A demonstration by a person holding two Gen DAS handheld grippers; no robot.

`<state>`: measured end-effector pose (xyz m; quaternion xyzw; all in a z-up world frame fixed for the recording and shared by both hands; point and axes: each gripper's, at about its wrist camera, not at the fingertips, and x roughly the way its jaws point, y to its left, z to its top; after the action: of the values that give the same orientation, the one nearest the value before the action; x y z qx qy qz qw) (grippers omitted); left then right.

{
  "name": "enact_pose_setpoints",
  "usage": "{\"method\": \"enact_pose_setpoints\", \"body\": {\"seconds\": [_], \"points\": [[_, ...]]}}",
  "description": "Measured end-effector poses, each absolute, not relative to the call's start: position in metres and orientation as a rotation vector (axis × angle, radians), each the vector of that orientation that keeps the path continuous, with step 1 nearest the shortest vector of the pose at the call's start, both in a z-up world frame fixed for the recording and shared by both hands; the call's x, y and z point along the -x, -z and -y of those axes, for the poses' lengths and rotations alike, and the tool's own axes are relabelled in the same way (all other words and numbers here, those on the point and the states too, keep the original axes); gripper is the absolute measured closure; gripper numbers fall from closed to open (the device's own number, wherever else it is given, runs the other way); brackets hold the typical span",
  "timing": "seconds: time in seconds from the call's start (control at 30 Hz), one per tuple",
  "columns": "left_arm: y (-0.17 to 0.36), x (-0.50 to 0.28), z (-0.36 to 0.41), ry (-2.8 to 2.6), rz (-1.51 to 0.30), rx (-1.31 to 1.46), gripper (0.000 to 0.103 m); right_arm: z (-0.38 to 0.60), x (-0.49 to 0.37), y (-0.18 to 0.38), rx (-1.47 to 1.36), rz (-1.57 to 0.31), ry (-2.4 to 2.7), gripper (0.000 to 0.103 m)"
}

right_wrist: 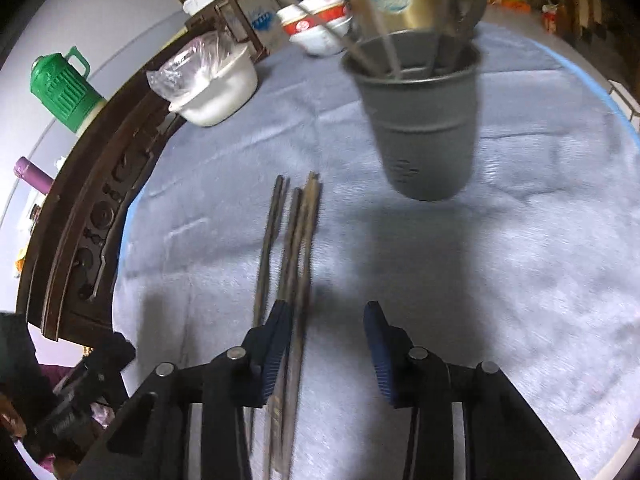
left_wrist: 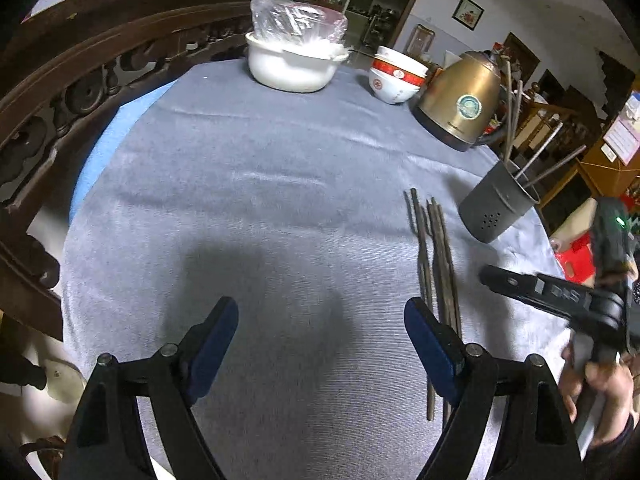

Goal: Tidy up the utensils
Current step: 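Move both open tools back to the remaining chopsticks on the cloth, then grasp a chopstick with the right tool while the left tool grasps another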

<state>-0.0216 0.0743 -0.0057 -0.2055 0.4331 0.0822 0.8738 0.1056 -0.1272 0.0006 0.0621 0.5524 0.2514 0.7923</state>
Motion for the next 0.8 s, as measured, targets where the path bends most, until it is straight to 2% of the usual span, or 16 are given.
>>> {"method": "enact_pose_setpoints", "body": {"seconds": [0.17, 0.27, 0.33, 0.5, 0.57, 0.6, 0.8], "points": [[0.005, 0.018, -0.07, -0.146, -0.9, 0.417, 0.018, 0.107, -0.119, 0.007, -0.104, -1.216, -0.519, 0.064], [0.007, 0.016, -0.07, -0.137, -0.905, 0.419, 0.018, 0.098, -0.122, 0.013, -0.082, -1.233, -0.506, 0.069], [0.008, 0.017, -0.072, -0.138, -0.906, 0.429, 0.018, 0.094, -0.123, 0.019, -0.072, -1.254, -0.497, 0.078], [0.01, 0.013, -0.073, -0.14, -0.912, 0.437, 0.018, 0.088, -0.124, 0.023, -0.04, -1.253, -0.485, 0.082], [0.009, 0.012, -0.072, -0.137, -0.915, 0.436, 0.018, 0.088, -0.125, 0.022, -0.022, -1.255, -0.48, 0.088], [0.008, 0.011, -0.071, -0.134, -0.915, 0.433, 0.018, 0.089, -0.125, 0.023, -0.009, -1.258, -0.477, 0.094], [0.002, -0.01, -0.061, -0.111, -0.955, 0.425, 0.02, 0.11, -0.121, 0.02, 0.031, -1.251, -0.463, 0.097]]}}
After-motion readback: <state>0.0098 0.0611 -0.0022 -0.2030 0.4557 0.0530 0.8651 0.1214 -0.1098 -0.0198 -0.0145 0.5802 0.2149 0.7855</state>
